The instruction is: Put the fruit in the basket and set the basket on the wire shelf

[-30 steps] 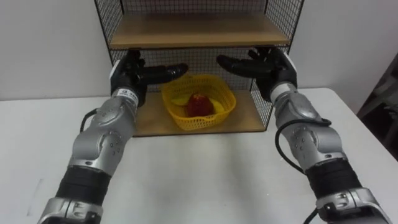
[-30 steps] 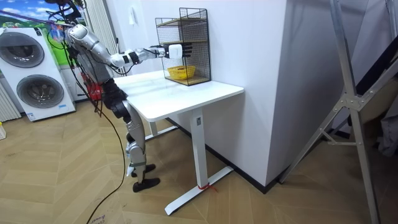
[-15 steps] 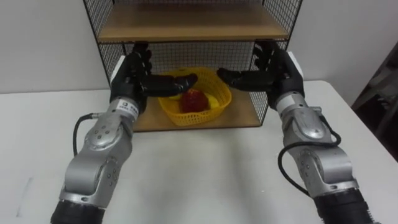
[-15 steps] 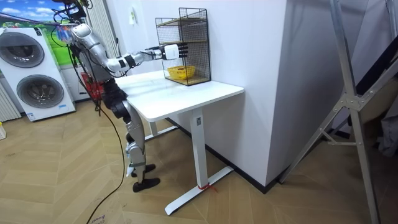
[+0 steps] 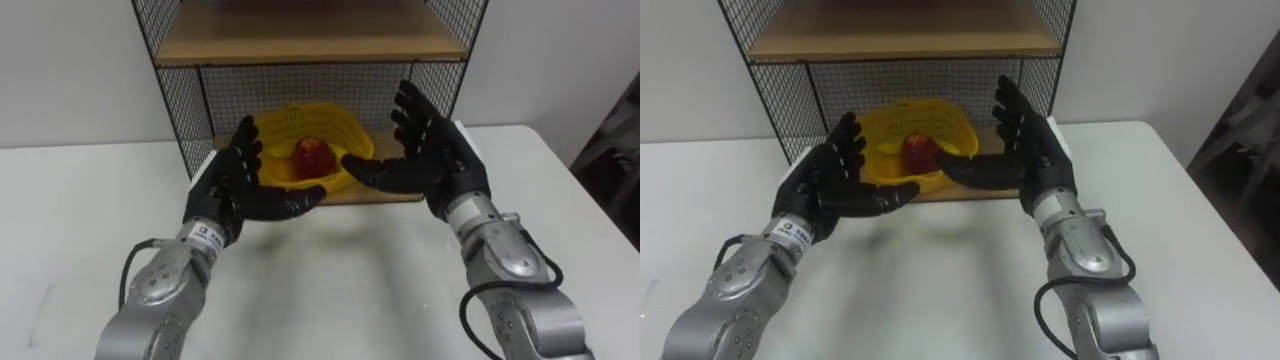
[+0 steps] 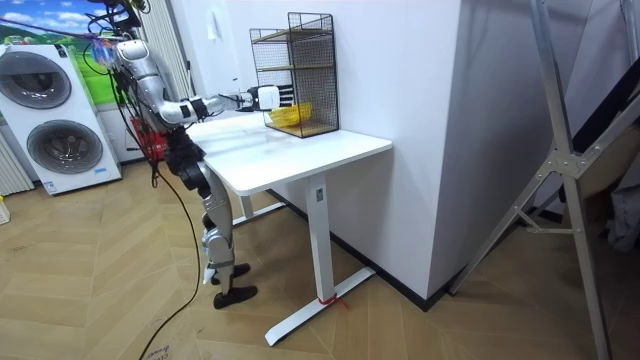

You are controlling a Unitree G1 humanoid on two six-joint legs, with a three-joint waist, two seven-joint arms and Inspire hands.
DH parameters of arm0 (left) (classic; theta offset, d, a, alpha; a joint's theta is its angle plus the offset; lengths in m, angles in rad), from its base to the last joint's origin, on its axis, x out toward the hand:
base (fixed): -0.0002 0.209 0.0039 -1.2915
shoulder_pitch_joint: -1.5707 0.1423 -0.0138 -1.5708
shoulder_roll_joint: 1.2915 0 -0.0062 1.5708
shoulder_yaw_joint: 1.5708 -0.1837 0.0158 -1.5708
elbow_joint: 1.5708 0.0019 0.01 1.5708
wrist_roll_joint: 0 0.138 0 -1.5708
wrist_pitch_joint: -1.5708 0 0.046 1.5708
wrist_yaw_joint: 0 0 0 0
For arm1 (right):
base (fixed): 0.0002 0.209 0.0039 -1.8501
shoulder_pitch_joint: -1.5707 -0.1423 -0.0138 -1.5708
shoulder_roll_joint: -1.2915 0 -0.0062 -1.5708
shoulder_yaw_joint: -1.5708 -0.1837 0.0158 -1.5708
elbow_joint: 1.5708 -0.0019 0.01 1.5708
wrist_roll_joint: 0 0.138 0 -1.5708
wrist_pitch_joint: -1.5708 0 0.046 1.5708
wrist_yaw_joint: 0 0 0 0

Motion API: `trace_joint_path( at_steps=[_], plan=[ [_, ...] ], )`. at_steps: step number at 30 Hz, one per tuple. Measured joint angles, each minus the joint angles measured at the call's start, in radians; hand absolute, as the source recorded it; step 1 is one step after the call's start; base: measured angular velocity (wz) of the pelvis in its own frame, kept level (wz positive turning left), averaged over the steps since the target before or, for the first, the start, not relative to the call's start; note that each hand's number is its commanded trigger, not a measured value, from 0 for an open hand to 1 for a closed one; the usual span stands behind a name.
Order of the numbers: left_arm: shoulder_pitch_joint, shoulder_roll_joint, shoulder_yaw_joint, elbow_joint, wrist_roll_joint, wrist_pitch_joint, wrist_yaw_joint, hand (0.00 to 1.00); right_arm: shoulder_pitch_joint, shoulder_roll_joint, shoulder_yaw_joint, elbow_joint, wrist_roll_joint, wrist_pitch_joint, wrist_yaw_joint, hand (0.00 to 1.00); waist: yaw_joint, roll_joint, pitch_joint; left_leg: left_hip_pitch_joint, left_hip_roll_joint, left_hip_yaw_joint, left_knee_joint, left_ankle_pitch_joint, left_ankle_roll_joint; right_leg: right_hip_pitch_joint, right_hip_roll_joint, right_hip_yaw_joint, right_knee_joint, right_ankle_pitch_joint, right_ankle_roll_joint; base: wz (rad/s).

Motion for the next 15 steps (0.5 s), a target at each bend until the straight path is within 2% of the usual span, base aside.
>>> trace_joint_path(
  at_steps=[3,7,8,10,12,15],
  plan=[
    [0.08,0.0,0.017,-0.029,-0.003,-0.008,-0.02,0.0,0.086,-0.012,-0.023,-0.069,-0.001,-0.015,0.027,0.0,0.004,0.001,-0.0011,-0.001,0.0,0.001,0.0,0.0,0.0,-0.005,0.001,0.01,0.003,-0.001,-0.001,-0.03],
    [0.146,0.001,0.067,-0.09,-0.004,-0.01,-0.016,0.0,0.156,-0.017,-0.059,-0.155,-0.003,-0.033,0.023,0.0,0.006,0.002,-0.0043,-0.009,0.0,0.003,0.0,-0.001,0.0,-0.014,0.002,0.015,0.006,-0.002,-0.002,-0.04],
    [0.157,0.001,0.088,-0.123,-0.004,-0.015,-0.013,0.0,0.17,-0.019,-0.074,-0.174,-0.007,-0.047,0.016,0.0,0.006,-0.001,-0.0051,-0.012,0.0,0.003,0.0,-0.001,0.0,-0.017,0.002,0.015,0.006,-0.002,-0.002,0.0],
    [0.172,0.001,0.118,-0.174,-0.005,-0.044,0.0,0.0,0.193,-0.02,-0.092,-0.195,-0.011,-0.075,0.003,0.0,0.005,-0.006,-0.0079,-0.015,0.0,0.003,-0.001,0.0,0.0,-0.02,0.003,0.015,0.005,-0.001,0.0,0.0],
    [0.19,0.001,0.158,-0.208,-0.005,-0.102,0.011,0.0,0.211,-0.021,-0.117,-0.196,-0.012,-0.102,-0.01,0.0,0.008,-0.007,-0.0077,-0.016,0.001,0.005,-0.001,0.0,0.0,-0.021,0.004,0.021,0.004,0.002,0.003,-0.02],
    [0.23,0.006,0.201,-0.234,0.02,-0.143,0.054,0.0,0.261,-0.024,-0.159,-0.21,-0.016,-0.135,-0.036,0.0,0.019,-0.007,-0.008,-0.016,0.001,0.007,-0.001,-0.001,0.0,-0.023,0.005,0.024,0.003,0.0,-0.001,-0.03]
  ],
)
